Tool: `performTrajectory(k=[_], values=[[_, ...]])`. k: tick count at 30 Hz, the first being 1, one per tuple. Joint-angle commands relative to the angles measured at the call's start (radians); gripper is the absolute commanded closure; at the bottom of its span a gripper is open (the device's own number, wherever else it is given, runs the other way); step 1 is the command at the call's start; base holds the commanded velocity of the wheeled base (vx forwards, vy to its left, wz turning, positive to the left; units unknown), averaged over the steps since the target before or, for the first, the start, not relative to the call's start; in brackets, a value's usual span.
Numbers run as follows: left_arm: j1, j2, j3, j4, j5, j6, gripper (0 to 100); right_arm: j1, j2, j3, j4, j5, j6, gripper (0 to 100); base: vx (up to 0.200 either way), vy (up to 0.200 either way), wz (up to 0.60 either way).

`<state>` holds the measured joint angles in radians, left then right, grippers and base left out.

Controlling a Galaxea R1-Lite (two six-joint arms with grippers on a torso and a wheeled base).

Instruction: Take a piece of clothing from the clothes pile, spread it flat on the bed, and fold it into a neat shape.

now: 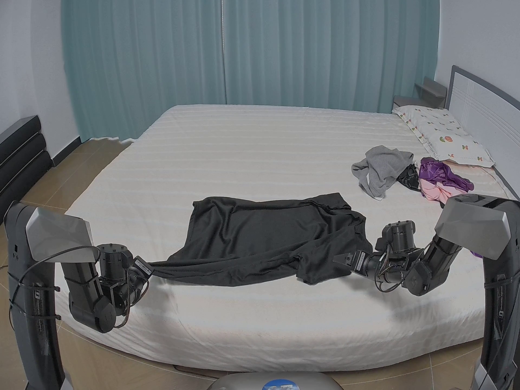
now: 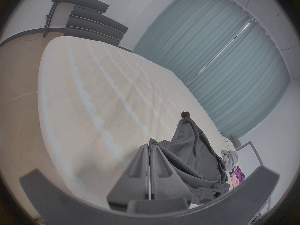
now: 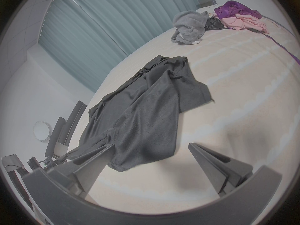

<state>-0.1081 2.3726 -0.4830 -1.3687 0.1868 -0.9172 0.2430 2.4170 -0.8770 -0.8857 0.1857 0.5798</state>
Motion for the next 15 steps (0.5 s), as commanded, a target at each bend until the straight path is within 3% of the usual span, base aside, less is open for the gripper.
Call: performTrajectory(k=[1,9,10,15], values=[[-0.001,-0.007,0.001,0.0,0.0,0.0,100,0.01,0.037,-0.043,0.007,-0.008,0.0,0,0.0,0.0,0.0],[-0.012,-0.012,0.007,0.0,0.0,0.0,100,0.013,0.071,-0.111,0.076,-0.009,-0.02,0,0.0,0.0,0.0],[-0.012,-0.012,0.007,0.0,0.0,0.0,100,0.013,0.071,-0.111,0.076,-0.009,-0.02,100,0.0,0.0,0.0],[-0.012,-0.012,0.009,0.0,0.0,0.0,100,0.016,0.082,-0.125,0.074,-0.011,-0.021,100,0.0,0.0,0.0]])
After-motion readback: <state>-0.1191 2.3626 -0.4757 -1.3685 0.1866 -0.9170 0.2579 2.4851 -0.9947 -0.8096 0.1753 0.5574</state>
